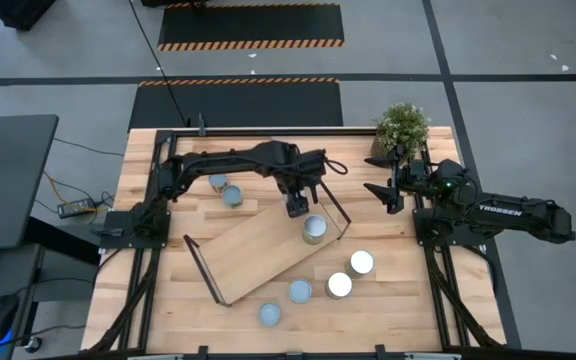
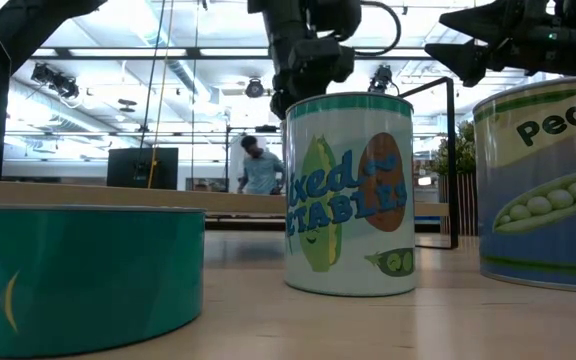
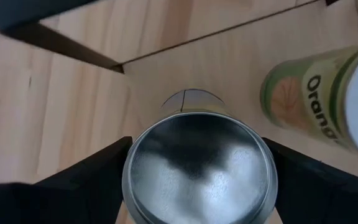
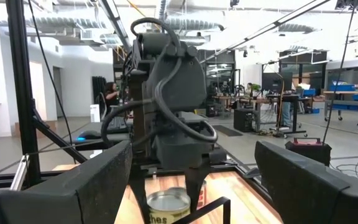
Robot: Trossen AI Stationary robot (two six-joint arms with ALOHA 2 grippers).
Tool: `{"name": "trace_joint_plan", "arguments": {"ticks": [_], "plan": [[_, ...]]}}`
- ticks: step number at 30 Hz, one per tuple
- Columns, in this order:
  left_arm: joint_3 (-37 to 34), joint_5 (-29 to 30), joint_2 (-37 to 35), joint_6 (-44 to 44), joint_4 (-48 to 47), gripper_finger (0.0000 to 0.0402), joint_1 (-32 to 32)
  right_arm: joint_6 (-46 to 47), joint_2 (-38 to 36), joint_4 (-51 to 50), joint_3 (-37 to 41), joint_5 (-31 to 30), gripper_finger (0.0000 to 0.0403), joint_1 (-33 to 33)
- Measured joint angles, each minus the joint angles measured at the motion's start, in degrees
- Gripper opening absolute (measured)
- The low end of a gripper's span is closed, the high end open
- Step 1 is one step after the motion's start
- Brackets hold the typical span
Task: Pick and place cans onto a shelf
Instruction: Put the canned peaches on the shelf
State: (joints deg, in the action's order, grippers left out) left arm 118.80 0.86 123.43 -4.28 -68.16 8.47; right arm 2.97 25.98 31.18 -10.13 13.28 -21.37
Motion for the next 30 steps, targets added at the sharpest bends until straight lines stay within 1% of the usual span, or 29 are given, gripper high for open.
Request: {"name": "trace_joint_plan", "arguments": {"ticks": [10,15,19,24,30], "plan": [[-4.34,0.61,-0.21,0.40,5.18,0.0332,-0.36,-0.01,0.00,0.02,0.00,-0.01,0.0348,0.00],[-4.83,4.75,0.01,2.34,5.82,0.0364,-1.73,-0.07,0.00,0.02,0.00,-0.02,0.0348,0.00],[-4.83,6.35,0.01,2.62,6.00,0.0394,-2.60,-0.09,0.00,0.02,0.00,-0.02,0.0348,0.00],[-4.73,7.54,0.01,2.43,5.34,0.0396,-3.20,-0.09,0.00,0.02,0.00,-0.02,0.0348,-0.01],[-3.01,8.68,-0.05,3.46,4.80,0.0396,-3.54,-0.01,0.00,0.02,0.00,-0.02,0.0348,0.00]]}}
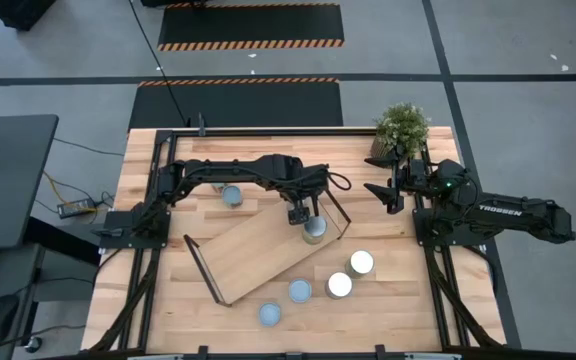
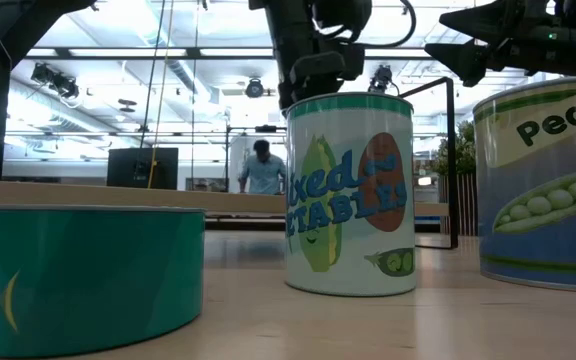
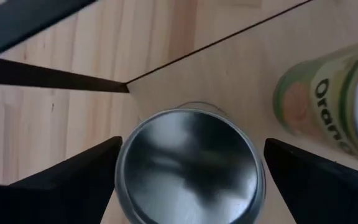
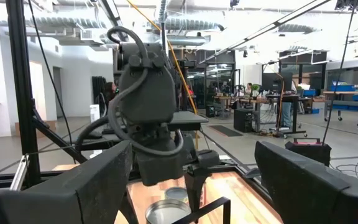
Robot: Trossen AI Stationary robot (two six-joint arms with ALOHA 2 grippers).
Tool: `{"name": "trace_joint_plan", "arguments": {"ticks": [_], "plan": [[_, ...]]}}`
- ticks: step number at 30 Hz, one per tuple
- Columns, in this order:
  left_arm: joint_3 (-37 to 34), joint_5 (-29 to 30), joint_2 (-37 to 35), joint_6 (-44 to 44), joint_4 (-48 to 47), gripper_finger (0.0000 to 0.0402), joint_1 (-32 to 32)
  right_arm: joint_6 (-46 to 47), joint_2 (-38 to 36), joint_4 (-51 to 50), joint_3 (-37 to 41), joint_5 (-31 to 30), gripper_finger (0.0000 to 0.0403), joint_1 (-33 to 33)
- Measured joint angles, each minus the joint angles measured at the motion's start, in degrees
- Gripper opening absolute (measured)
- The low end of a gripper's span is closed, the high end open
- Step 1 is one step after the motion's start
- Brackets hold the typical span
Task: Pick and place cans onto a shelf
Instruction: Put the canned peaches on the shelf
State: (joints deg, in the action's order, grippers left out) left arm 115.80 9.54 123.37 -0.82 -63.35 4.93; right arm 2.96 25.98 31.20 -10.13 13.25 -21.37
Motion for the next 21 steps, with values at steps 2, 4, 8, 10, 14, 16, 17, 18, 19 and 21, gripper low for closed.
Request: {"name": "trace_joint_plan", "arguments": {"ticks": [2,4,8,10,14,16,17,18,19,21], "plan": [[0.77,0.00,0.00,0.01,-0.05,0.0396,0.00,0.00,0.00,0.00,0.00,-0.02,0.0348,0.00],[1.91,-0.21,0.00,0.02,-0.72,0.0396,0.05,0.00,0.00,0.00,0.00,-0.01,0.0348,-0.02],[4.19,-0.69,0.00,0.04,-1.95,0.0396,0.05,0.00,0.00,0.00,0.00,-0.02,0.0348,0.00],[5.66,-0.76,0.00,0.04,-3.50,0.0396,0.09,0.00,0.00,-0.02,0.00,-0.02,0.0348,-0.02],[9.30,-0.78,-0.04,0.09,-5.97,0.0396,0.07,0.02,0.00,-0.02,0.00,-0.02,0.0348,-0.01],[10.61,-0.79,-0.02,0.07,-8.50,0.0396,0.10,0.04,0.00,-0.02,0.00,-0.02,0.0348,-0.01],[11.40,-0.77,-0.02,0.06,-10.14,0.0396,0.15,0.04,0.00,-0.04,0.00,-0.02,0.0348,-0.01],[12.05,-0.79,-0.02,0.00,-11.49,0.0396,0.15,0.02,0.00,-0.04,0.00,0.01,0.0348,-0.02],[12.48,-0.78,-0.06,-0.11,-12.84,0.0396,0.15,0.04,0.00,-0.07,0.00,0.07,0.0348,-0.02],[12.72,-0.80,-0.05,-0.80,-16.80,0.0396,0.13,0.04,0.00,-0.21,0.00,0.28,0.0348,0.00]]}}
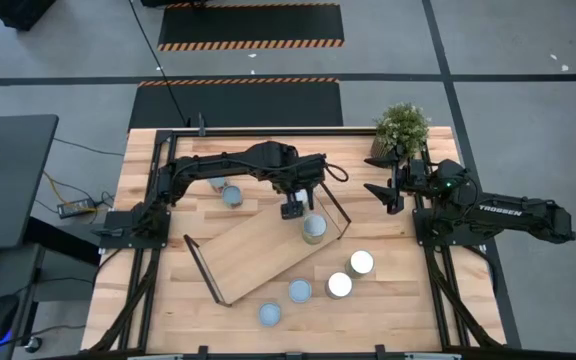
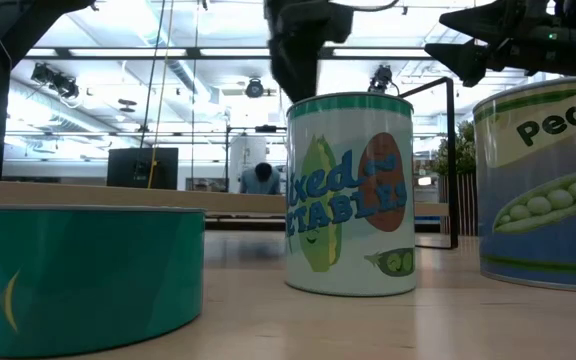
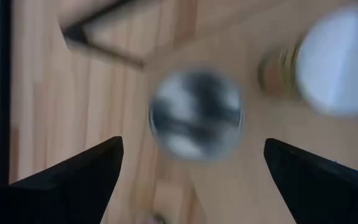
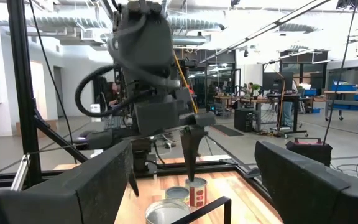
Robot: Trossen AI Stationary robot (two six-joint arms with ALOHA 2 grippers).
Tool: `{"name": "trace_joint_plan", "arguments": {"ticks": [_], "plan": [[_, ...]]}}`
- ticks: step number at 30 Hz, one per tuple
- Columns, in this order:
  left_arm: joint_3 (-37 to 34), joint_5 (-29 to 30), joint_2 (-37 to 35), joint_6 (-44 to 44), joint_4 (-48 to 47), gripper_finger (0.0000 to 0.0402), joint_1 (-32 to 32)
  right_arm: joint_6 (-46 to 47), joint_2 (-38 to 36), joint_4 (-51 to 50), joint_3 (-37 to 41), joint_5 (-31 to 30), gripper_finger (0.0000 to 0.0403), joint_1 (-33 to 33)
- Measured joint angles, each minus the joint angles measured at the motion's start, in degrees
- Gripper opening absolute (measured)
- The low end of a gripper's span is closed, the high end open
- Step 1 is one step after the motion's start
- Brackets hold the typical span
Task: Pick and place cans onto a shelf
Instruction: Put the canned peaches on the shelf
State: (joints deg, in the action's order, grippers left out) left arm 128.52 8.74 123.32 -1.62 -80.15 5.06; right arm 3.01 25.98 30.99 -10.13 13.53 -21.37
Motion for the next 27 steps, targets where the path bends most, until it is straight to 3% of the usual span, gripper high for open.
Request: {"name": "trace_joint_plan", "arguments": {"ticks": [6,14,20,27], "plan": [[0.05,0.03,0.03,-3.82,-9.47,0.0396,-0.62,-0.07,0.00,-0.27,0.00,0.05,0.0348,0.00],[-2.82,2.81,-0.99,-5.17,-9.60,0.0396,-2.98,0.46,0.00,-1.21,0.00,0.72,0.0348,0.03],[-16.59,3.76,-8.38,-8.18,-4.89,0.0396,-4.85,0.12,0.00,-1.53,0.01,3.83,0.0348,0.03],[-35.29,4.03,-21.06,-12.17,10.57,0.0396,-6.66,-1.20,1.01,-1.05,0.02,5.31,0.0348,0.09]]}}
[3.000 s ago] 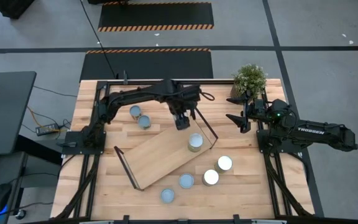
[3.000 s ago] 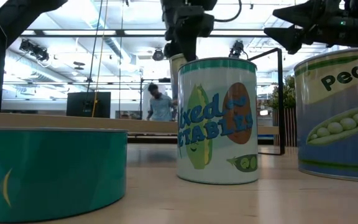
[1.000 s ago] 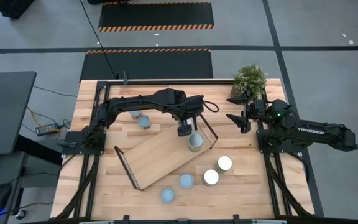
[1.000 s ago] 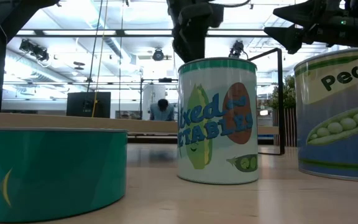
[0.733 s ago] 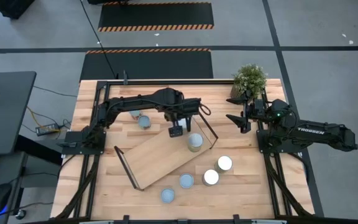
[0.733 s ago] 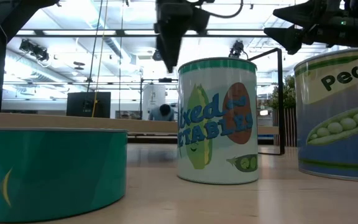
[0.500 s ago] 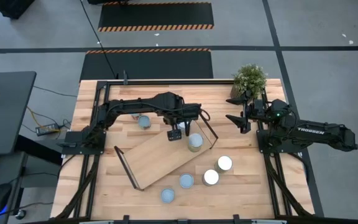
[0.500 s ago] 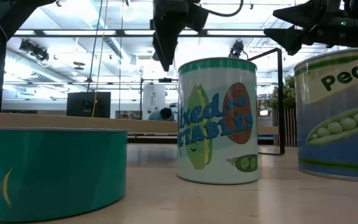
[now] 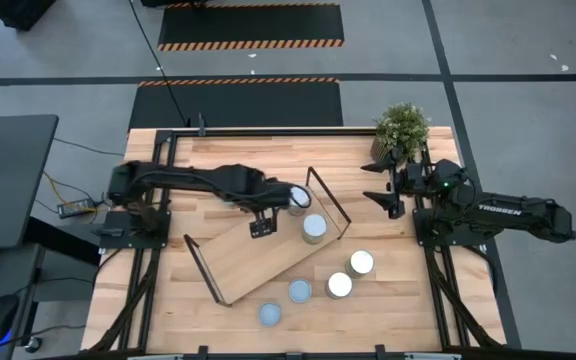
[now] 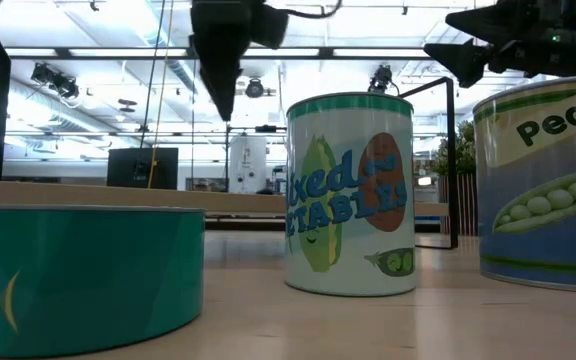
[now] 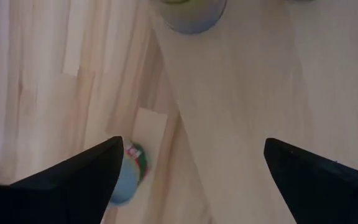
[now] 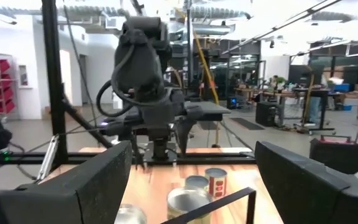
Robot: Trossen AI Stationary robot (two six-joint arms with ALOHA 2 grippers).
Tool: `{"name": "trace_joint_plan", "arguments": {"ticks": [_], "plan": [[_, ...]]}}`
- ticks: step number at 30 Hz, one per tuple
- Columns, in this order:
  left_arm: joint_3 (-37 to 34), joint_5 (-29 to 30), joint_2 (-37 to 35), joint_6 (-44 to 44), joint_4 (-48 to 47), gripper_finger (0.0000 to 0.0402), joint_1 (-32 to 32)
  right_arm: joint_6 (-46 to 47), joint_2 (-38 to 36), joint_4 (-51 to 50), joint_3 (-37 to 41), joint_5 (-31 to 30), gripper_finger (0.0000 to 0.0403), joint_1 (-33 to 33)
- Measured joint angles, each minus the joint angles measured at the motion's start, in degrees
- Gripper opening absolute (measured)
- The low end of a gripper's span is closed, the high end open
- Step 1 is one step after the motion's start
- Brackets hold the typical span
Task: Pick and place cans onto a shelf
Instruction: Put the canned peaches on the shelf
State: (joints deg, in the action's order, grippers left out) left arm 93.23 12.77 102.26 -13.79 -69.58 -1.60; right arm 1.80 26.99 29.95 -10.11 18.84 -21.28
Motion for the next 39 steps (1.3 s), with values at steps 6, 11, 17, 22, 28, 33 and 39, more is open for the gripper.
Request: {"name": "trace_joint_plan", "arguments": {"ticks": [6,11,17,22,28,33,39], "plan": [[-11.72,0.56,-6.39,-1.06,14.23,0.0396,-0.32,0.12,1.67,2.66,0.00,-1.15,0.0348,0.26],[-17.92,-0.09,-7.44,-0.22,23.81,0.0396,-0.28,0.79,2.80,3.78,0.00,-1.21,0.0348,0.78],[-23.53,-1.84,-7.44,1.55,34.01,0.0396,0.25,0.68,3.14,4.06,0.00,-1.29,0.0348,0.92],[-27.70,-1.20,-7.39,5.57,42.02,0.0396,0.84,0.59,3.12,4.31,0.00,-1.43,0.0348,0.92],[-33.08,-2.09,-7.39,9.72,53.30,0.0396,2.91,0.74,3.12,4.36,0.00,-1.43,0.0348,0.92],[-36.31,-4.54,-7.39,10.48,62.73,0.0396,5.60,0.65,3.12,4.38,0.00,-1.42,0.0348,0.92],[-40.41,-8.68,-7.39,10.30,72.32,0.0396,7.22,0.61,3.12,4.51,0.00,-1.41,0.0348,0.92]]}}
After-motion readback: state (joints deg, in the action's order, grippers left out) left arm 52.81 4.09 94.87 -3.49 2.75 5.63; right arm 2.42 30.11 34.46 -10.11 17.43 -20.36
